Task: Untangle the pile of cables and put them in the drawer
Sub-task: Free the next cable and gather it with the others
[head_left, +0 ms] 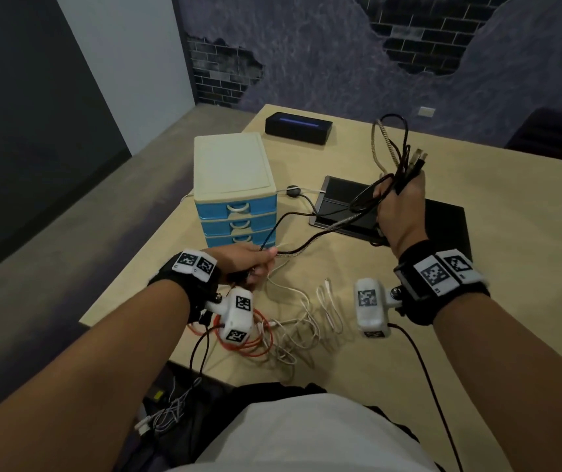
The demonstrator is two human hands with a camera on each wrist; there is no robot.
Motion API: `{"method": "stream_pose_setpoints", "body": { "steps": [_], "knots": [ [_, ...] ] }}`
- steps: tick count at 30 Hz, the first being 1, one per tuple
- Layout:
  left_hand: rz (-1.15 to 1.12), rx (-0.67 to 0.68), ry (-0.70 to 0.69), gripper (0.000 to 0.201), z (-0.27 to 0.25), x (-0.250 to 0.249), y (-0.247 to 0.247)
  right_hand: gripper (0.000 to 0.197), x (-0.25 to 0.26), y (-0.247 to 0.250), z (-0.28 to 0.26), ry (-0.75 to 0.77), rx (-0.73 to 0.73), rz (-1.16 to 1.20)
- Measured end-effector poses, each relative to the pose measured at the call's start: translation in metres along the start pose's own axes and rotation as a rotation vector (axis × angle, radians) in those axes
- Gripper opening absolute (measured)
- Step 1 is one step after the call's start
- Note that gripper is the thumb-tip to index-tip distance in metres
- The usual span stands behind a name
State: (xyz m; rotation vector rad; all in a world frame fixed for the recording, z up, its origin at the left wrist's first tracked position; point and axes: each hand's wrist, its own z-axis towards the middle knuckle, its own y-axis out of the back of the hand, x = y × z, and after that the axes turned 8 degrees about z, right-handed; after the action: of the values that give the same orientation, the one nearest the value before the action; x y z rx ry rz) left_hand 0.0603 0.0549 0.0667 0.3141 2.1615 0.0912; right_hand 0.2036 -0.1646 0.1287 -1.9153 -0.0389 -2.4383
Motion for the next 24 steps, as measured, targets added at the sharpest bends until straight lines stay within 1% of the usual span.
{"method": "stream_pose_setpoints", "body": {
  "steps": [1,4,5,7,8,10,12,14,18,21,23,24],
  "knots": [
    [0.042,0.009,0.014,0.037,0.000,0.001,0.001,0.016,0.002,0.000,0.001,0.006,-0.011,0.007],
    [0.334,0.029,0.041,0.041,-0.004,0.012,0.005,0.023,0.004,0.005,0.006,0.007,-0.072,0.029],
    [0.408,0.032,0.029,0.038,-0.004,0.020,0.006,0.023,0.006,0.008,0.007,0.010,-0.088,0.031],
    [0.594,0.014,0.028,0.023,-0.004,0.034,0.010,0.019,0.007,0.012,0.008,0.037,-0.124,0.049],
    [0.726,0.002,0.066,0.020,-0.006,0.041,0.012,0.017,0.006,0.014,0.009,0.052,-0.140,0.057],
    [0.908,-0.013,0.161,0.030,-0.006,0.054,0.015,0.015,0.007,0.016,0.009,0.062,-0.145,0.063],
    [0.964,-0.028,0.164,0.036,-0.006,0.059,0.017,0.014,0.006,0.016,0.007,0.046,-0.113,0.061],
    [0.977,-0.056,0.098,0.036,-0.004,0.052,0.014,0.015,0.003,0.013,0.001,0.035,-0.068,0.031],
    [0.990,-0.083,-0.026,0.040,0.002,0.024,0.007,0.013,-0.004,0.000,-0.015,0.060,0.006,-0.036],
    [0.949,-0.075,-0.079,0.042,-0.004,-0.004,0.009,0.011,-0.013,-0.008,-0.015,-0.016,0.086,-0.033],
    [0.933,-0.061,-0.019,0.046,-0.014,-0.029,0.015,0.016,-0.014,-0.016,-0.016,-0.073,0.149,0.004],
    [0.926,-0.063,0.054,0.049,-0.020,-0.037,0.019,0.021,-0.013,-0.020,-0.017,-0.088,0.178,0.020]
  ]
}}
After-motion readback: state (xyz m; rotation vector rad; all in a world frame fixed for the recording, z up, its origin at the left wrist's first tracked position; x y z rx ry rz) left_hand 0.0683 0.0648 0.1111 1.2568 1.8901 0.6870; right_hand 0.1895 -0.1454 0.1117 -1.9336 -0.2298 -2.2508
